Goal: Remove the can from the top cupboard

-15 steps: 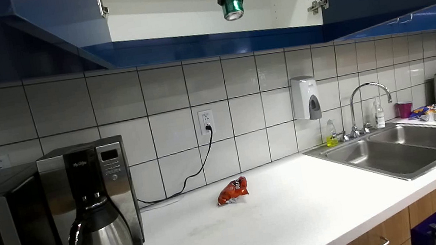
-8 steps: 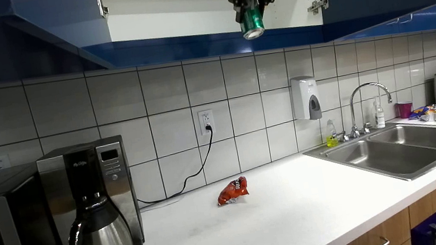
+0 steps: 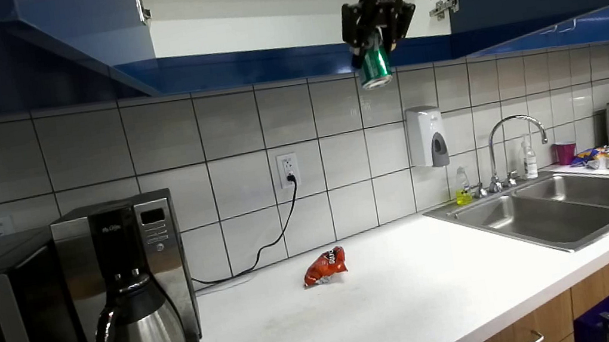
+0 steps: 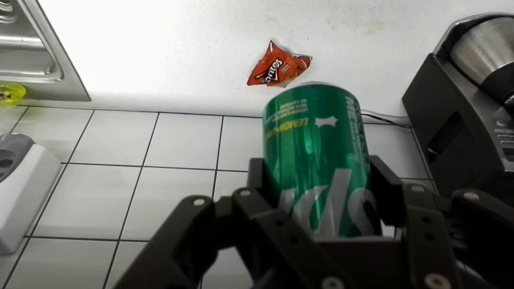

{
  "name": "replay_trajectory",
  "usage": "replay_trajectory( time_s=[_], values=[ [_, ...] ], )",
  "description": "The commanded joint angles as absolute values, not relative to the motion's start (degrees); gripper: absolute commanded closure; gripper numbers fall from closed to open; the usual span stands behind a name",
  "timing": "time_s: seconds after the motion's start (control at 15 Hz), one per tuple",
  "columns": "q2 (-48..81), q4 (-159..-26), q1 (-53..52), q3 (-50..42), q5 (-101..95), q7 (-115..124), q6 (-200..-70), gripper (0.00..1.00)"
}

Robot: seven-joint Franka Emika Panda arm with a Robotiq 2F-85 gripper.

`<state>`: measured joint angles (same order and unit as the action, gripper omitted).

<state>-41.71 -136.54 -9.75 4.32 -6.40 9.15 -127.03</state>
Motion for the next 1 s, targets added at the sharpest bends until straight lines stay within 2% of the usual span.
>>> replay_trajectory(
  time_s=[0.0,0.4,0.93],
  values=[
    [-42.75,-141.99,-8.44,4.13,-4.69,5.95,-133.06,0.62],
    [-39.08,-149.95,-8.29,3.44,-4.34,4.76,-144.79,0.62],
    [-27.97,-158.19,-7.04,1.98,-4.57,2.74,-163.72,0.62]
  ],
)
